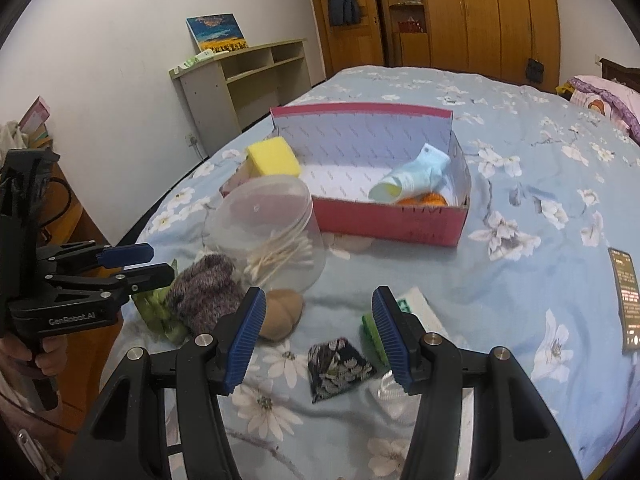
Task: Organize soft objects
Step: 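Grasp the green satin ribbon bow with the left tool while the right tool grasps the patterned pouch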
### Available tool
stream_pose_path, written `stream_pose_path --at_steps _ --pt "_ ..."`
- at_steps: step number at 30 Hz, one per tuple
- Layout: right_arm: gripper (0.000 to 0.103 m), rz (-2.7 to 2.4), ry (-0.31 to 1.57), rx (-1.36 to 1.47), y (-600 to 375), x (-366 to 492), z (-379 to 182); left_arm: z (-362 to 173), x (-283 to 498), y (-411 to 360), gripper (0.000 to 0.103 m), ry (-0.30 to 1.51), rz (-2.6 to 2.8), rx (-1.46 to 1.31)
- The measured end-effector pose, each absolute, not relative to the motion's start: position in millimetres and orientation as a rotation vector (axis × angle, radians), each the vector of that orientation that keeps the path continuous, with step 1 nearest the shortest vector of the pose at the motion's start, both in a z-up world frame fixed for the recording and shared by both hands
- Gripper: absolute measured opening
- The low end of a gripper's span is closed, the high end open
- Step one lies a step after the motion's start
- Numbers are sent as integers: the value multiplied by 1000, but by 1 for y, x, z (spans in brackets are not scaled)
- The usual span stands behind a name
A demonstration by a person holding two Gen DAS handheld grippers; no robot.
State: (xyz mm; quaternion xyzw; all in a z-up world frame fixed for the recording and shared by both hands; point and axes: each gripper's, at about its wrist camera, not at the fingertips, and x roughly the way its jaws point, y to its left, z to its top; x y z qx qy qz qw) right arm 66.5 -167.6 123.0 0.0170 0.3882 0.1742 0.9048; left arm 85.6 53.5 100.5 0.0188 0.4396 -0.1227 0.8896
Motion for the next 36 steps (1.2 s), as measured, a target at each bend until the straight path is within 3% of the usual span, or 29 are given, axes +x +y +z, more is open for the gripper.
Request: stream_pose_path --at_steps 9,14,36 --pt "57 348 828 30 -170 57 112 91 71 65 51 941 -228 8" --pt "57 344 833 34 -172 54 110 86 64 71 58 949 -207 1" --pt "57 361 861 50 -173 51 98 53 70 78 58 999 -232 -99"
